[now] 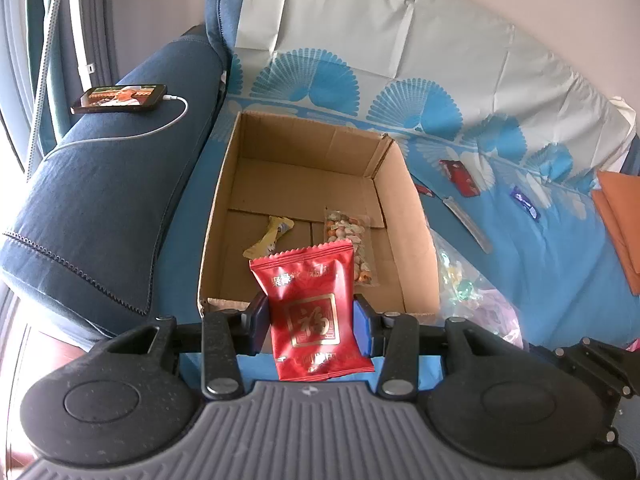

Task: Organize snacks

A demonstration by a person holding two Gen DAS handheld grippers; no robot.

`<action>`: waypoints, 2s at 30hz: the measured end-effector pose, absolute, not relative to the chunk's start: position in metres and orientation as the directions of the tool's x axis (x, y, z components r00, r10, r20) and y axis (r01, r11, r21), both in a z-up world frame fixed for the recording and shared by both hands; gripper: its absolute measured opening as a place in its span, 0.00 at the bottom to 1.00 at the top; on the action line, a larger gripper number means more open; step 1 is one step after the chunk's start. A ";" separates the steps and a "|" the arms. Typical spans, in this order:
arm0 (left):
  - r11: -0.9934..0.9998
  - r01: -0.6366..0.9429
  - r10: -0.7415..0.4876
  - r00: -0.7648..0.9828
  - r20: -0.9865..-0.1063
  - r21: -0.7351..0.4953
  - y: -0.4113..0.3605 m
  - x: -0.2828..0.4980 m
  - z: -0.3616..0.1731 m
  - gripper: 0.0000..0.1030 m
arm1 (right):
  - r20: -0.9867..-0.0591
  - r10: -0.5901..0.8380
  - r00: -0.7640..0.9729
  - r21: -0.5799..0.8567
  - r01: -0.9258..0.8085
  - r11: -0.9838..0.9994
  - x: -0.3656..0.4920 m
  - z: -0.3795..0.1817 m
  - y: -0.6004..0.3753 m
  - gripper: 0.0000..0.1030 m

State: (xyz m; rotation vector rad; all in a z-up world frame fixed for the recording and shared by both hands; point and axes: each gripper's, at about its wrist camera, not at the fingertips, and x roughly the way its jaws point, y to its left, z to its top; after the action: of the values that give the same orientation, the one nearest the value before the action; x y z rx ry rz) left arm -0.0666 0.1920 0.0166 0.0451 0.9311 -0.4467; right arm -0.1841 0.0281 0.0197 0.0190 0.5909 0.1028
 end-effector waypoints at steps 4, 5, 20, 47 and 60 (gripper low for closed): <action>0.909 0.387 -0.352 0.517 -0.780 -0.154 0.193 -0.062 0.016 0.46 | -0.559 0.095 0.824 0.047 -0.082 0.995 -0.181 0.018 0.028 0.16; 0.910 0.385 -0.352 0.519 -0.779 -0.155 0.194 -0.060 0.016 0.46 | -0.561 0.092 0.823 0.048 -0.079 0.996 -0.179 0.017 0.029 0.16; 0.916 0.365 -0.348 0.516 -0.783 -0.166 0.191 -0.026 0.012 0.46 | -0.586 0.068 0.807 0.040 -0.055 0.998 -0.155 0.011 0.033 0.16; 0.925 0.372 -0.275 0.499 -0.822 -0.084 0.136 0.073 -0.022 0.47 | -0.618 0.077 0.783 0.154 0.025 0.988 -0.034 -0.024 -0.005 0.16; 0.928 0.370 -0.230 0.461 -0.857 -0.050 0.111 0.110 -0.055 0.47 | -0.655 0.099 0.749 0.188 0.035 0.982 0.001 -0.046 -0.013 0.16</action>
State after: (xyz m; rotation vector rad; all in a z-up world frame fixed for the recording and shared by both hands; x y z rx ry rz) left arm 0.1102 0.1115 -0.0552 0.1509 1.0275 -0.3707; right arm 0.0009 -0.0127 -0.0463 0.1936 0.7249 0.0349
